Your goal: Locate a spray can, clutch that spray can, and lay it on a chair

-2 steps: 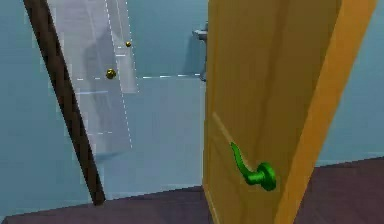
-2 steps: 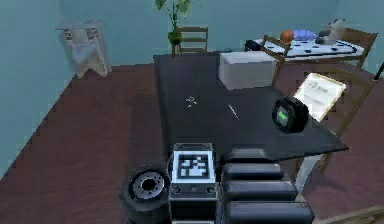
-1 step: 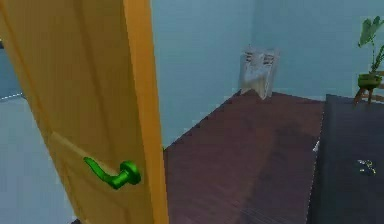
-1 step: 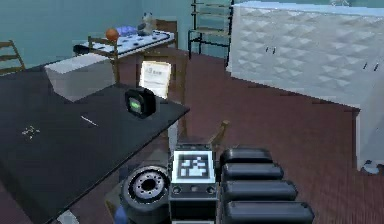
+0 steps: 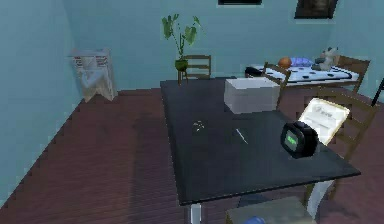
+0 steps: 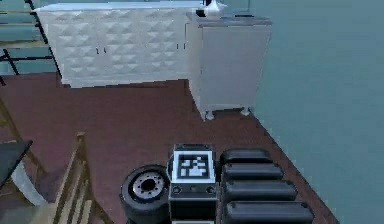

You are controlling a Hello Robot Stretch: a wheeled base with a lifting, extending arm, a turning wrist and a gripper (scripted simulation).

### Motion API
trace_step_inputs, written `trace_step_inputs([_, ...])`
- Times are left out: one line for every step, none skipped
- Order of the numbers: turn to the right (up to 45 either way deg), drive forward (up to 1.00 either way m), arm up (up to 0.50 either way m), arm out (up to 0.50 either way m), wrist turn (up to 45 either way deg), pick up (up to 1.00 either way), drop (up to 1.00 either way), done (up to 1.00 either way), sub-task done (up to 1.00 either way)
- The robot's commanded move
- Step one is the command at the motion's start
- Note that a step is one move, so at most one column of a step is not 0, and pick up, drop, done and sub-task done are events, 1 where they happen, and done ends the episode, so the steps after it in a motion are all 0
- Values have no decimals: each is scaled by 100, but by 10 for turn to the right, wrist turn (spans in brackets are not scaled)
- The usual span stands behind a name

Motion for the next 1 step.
trace_step_inputs([150, 0, 0, 0, 0, 0, 0, 0, 0])
